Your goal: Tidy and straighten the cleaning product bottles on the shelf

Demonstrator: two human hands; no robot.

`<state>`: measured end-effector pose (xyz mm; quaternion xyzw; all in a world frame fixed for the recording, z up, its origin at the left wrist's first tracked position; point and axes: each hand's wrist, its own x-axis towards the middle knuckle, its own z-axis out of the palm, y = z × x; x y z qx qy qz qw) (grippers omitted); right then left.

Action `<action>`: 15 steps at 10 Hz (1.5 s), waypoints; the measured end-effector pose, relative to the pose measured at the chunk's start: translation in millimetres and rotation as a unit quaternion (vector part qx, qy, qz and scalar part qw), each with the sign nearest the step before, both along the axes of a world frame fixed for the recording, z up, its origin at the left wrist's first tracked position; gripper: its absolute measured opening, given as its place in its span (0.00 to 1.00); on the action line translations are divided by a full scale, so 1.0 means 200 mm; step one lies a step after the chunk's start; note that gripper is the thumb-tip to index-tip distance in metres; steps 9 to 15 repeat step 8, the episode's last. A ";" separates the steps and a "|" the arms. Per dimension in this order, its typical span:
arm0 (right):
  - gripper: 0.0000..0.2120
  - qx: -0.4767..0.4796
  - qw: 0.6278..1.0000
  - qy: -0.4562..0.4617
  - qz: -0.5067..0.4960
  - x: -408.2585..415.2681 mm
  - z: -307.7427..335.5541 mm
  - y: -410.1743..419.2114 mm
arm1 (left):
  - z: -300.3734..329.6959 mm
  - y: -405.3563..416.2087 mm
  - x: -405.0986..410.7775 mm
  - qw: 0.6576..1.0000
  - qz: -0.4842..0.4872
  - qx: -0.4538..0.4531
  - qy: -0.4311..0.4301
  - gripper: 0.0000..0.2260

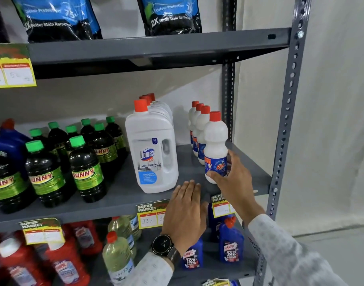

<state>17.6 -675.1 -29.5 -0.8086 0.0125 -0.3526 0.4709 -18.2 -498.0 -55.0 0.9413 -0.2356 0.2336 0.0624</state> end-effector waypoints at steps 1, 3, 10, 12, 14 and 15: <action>0.36 0.004 1.000 -0.005 -0.012 0.00 -0.01 0.01 | 0.01 0.00 0.00 1.000 -0.002 0.002 0.001 0.28; 0.36 -0.011 1.000 -0.003 -0.013 0.01 -0.02 0.00 | 0.02 0.00 -0.01 1.000 0.008 0.021 0.004 0.28; 0.44 -0.059 0.996 0.038 -0.063 -0.12 0.11 0.07 | 0.17 0.09 -0.08 0.992 -0.053 -0.095 0.061 0.28; 0.44 -0.059 0.996 0.038 -0.063 -0.12 0.11 0.07 | 0.17 0.09 -0.08 0.992 -0.053 -0.095 0.061 0.28; 0.44 -0.059 0.996 0.038 -0.063 -0.12 0.11 0.07 | 0.17 0.09 -0.08 0.992 -0.053 -0.095 0.061 0.28; 0.44 -0.059 0.996 0.038 -0.063 -0.12 0.11 0.07 | 0.17 0.09 -0.08 0.992 -0.053 -0.095 0.061 0.28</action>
